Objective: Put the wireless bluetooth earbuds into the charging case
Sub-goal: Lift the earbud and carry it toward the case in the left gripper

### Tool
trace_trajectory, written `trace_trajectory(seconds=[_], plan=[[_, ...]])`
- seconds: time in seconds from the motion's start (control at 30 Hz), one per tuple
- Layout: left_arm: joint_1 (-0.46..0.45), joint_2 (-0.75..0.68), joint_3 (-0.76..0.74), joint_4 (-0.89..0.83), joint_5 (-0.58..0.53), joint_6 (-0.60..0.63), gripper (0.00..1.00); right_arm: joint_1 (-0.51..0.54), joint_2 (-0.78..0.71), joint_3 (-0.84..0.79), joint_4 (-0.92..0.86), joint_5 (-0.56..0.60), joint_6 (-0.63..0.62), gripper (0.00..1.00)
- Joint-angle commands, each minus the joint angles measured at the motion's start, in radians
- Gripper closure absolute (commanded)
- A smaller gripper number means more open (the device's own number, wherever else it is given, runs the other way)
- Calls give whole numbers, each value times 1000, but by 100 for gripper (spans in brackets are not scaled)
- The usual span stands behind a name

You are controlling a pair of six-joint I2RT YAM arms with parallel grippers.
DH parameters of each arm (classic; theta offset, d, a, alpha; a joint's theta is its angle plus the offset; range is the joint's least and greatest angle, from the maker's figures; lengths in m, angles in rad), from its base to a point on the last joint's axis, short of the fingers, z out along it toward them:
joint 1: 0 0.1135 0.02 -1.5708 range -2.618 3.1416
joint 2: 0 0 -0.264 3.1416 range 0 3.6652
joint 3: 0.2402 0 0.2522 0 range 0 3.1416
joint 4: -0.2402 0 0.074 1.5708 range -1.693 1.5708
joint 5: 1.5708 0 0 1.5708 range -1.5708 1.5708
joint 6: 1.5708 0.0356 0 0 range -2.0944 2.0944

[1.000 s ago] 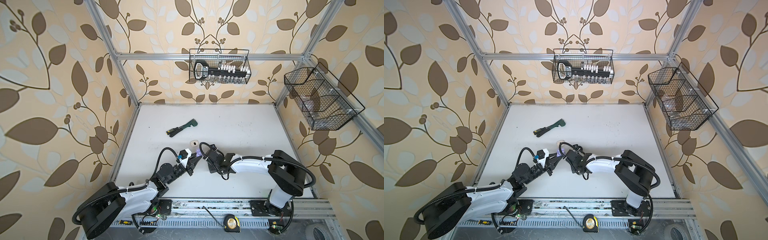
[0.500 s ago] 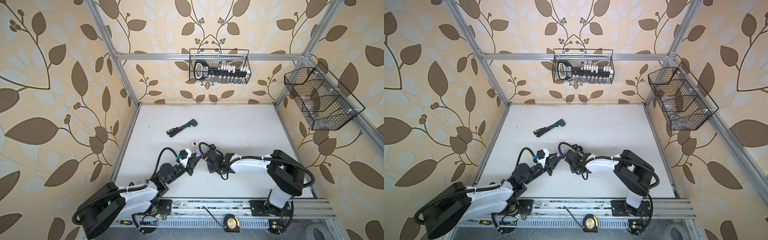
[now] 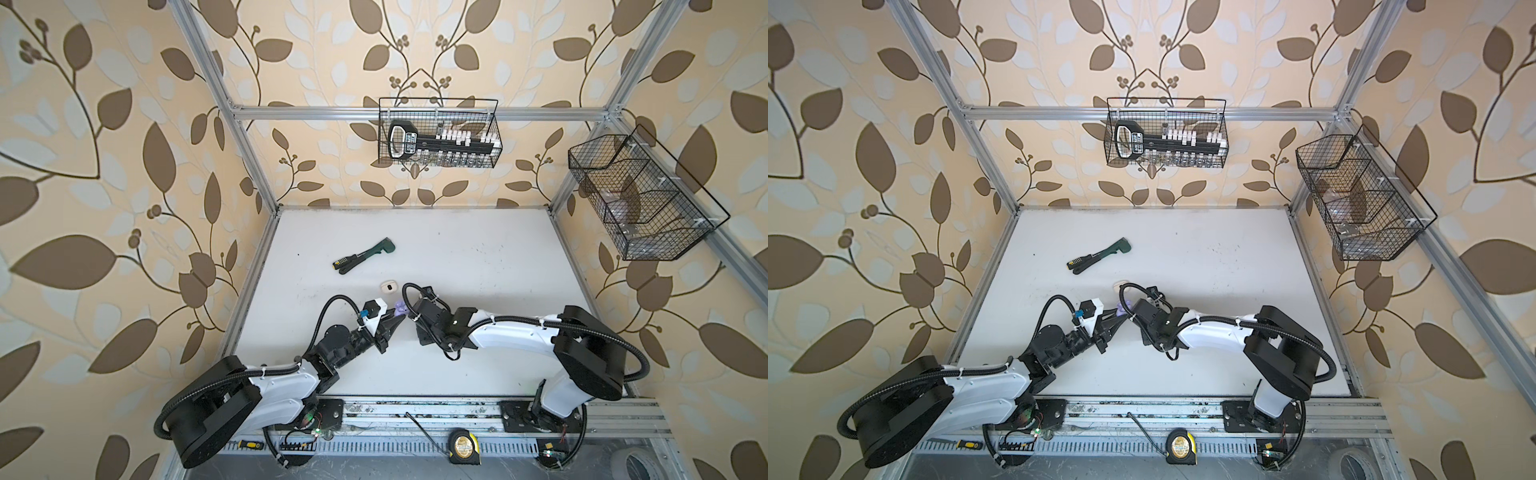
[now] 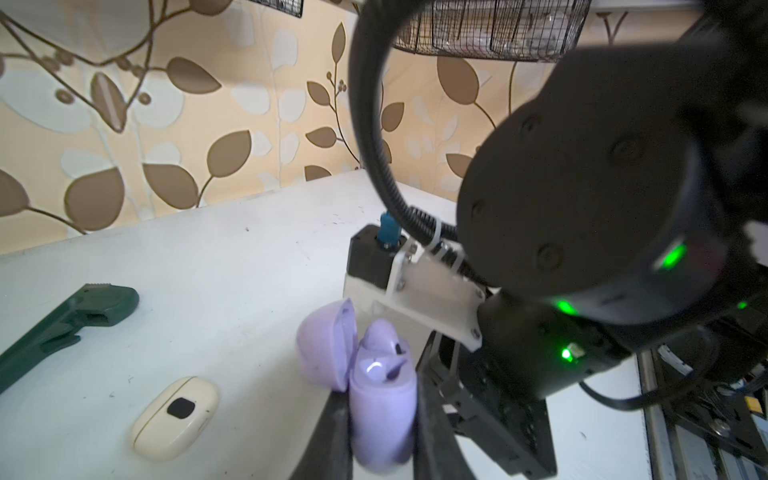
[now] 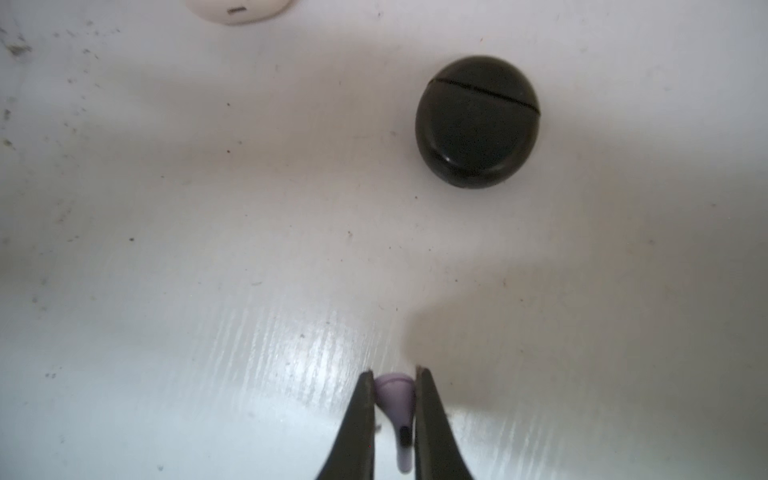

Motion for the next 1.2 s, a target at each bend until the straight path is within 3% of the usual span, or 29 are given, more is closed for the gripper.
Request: trace_trajectory(seconds=[0.0,0.73,1.17], plan=[[-10,43,59,60,44,-19,100,6,-54,-35,-7,39,31,88],[-9,153,114,60,121,-47,100,52,-318,-106,71,124,127,91],[-9,159,117,71,145,-50,100,154,-423,-112,180,203,167,91]])
